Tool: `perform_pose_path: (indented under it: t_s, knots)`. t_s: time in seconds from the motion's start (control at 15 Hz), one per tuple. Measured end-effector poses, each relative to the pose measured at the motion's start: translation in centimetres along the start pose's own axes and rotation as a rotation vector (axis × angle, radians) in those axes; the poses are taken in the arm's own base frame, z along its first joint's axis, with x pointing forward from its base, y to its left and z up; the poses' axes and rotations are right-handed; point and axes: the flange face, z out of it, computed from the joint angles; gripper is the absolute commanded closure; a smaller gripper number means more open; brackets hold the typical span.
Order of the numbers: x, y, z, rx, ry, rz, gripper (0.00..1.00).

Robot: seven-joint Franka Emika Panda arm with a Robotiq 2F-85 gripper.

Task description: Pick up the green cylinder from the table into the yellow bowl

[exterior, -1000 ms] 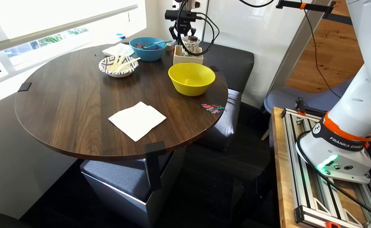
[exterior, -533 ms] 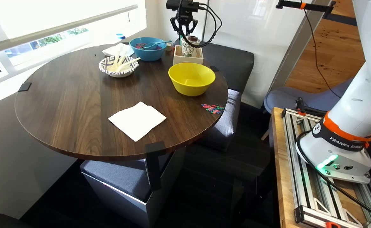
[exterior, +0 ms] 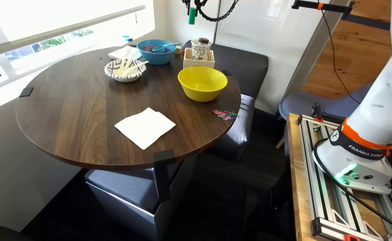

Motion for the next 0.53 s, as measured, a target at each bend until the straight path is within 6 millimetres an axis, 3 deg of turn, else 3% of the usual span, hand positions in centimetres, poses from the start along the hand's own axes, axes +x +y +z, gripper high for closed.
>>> perform_pose_path:
  t_s: [0.2,0.33,0.53]
  knots:
    - [-3.3,-1.8,-4.1,0.054,0.014,-0.073,0.92]
    - [-6.8,-3.4,-5.9,0.076,-0.003,-0.136,0.92]
    - [-13.0,-5.8,-7.2,0.088,-0.047,-0.234,0.92]
